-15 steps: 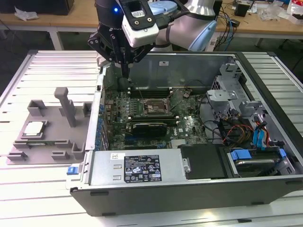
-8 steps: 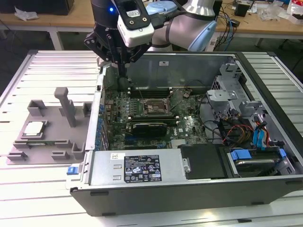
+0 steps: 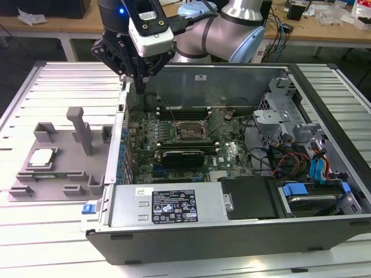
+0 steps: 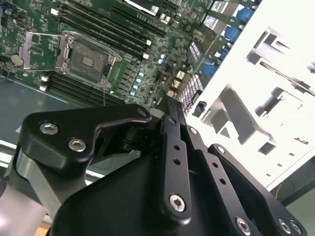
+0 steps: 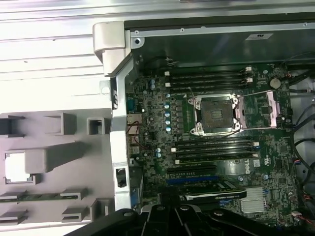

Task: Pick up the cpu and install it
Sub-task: 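Reach for the cpu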

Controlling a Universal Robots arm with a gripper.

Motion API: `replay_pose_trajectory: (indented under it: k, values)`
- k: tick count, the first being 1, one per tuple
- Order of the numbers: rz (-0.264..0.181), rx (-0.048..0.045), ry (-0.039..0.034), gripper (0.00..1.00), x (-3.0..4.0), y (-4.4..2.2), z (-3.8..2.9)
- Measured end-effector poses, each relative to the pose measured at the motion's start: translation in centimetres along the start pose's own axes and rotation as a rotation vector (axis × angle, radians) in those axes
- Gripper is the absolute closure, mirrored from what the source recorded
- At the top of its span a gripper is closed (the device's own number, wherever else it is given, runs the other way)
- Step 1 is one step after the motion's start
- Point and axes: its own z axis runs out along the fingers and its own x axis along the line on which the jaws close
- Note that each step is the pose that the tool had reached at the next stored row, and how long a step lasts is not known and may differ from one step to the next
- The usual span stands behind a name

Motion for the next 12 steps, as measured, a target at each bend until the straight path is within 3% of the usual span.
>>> replay_pose_trajectory:
  k: [12]
  values:
    - [0.0,0.0,-0.0015,0.89,2.29,-0.06,-0.06]
